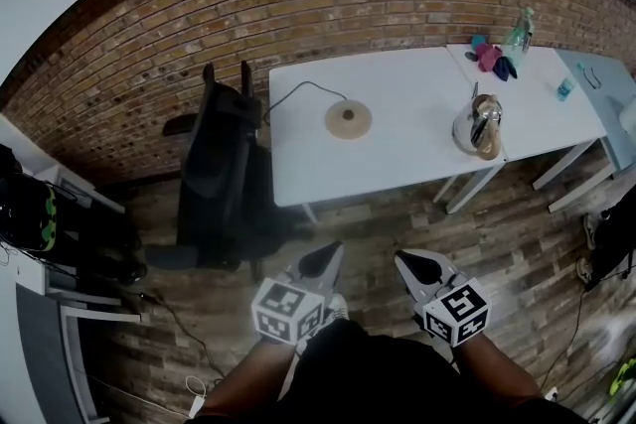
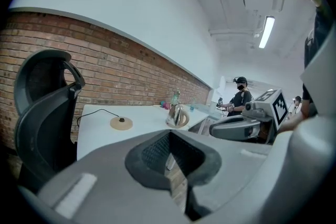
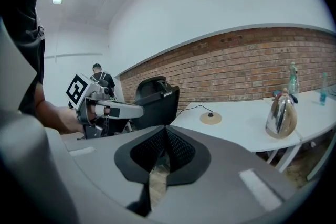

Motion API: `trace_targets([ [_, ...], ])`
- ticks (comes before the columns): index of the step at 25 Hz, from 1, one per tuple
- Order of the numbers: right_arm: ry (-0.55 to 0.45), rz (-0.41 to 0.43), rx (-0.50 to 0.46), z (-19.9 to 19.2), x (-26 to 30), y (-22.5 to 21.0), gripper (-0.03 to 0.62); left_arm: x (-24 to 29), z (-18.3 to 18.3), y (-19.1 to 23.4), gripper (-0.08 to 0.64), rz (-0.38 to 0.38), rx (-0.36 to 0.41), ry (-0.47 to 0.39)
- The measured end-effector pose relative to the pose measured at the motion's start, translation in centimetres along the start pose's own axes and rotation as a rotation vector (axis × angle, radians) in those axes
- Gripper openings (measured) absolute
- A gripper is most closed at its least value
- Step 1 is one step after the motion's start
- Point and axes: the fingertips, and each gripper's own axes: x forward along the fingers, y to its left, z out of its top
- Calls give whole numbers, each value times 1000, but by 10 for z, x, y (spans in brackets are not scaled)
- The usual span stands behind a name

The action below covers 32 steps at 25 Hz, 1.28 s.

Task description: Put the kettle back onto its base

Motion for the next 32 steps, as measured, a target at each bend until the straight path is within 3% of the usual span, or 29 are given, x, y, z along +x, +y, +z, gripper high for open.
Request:
trace_targets([
  [17, -22, -80, -17, 33, 79, 9, 28, -3, 17, 78, 0, -80, 23, -7],
  [32, 20, -100, -14, 36, 116, 8, 28, 6, 17, 111, 0, -120, -4, 4],
])
